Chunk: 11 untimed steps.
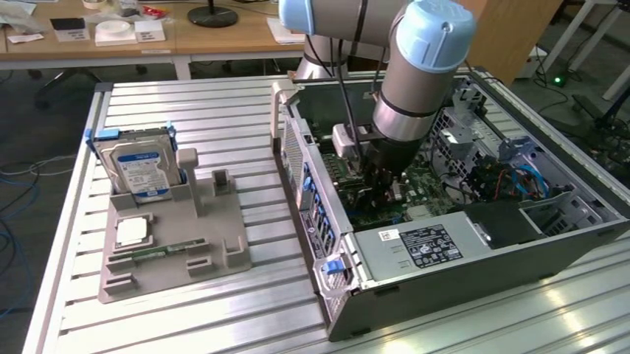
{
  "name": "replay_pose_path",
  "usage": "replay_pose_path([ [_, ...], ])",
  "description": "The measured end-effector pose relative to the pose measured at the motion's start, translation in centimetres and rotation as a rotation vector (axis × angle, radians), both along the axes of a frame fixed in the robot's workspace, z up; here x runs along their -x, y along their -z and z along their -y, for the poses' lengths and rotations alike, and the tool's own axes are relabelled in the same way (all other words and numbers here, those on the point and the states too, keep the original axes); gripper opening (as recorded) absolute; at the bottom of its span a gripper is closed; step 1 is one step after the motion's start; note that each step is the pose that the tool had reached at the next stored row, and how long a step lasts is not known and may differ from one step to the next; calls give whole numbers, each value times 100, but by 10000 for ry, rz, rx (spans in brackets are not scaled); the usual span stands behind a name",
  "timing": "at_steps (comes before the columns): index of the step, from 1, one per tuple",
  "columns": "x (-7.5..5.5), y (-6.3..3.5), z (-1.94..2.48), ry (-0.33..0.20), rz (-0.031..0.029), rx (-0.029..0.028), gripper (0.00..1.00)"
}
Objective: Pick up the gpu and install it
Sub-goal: 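Insert the gpu into the slot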
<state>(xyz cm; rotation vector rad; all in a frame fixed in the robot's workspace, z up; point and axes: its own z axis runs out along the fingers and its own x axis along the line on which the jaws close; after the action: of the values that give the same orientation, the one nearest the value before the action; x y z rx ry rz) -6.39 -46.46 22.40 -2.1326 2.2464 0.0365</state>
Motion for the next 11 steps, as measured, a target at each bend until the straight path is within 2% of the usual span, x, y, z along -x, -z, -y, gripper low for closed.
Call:
replay_pose_path([
  [3, -2, -98, 0, -4, 26, -6, 35],
  [11, -1, -461, -1, -3, 36, -6, 35],
])
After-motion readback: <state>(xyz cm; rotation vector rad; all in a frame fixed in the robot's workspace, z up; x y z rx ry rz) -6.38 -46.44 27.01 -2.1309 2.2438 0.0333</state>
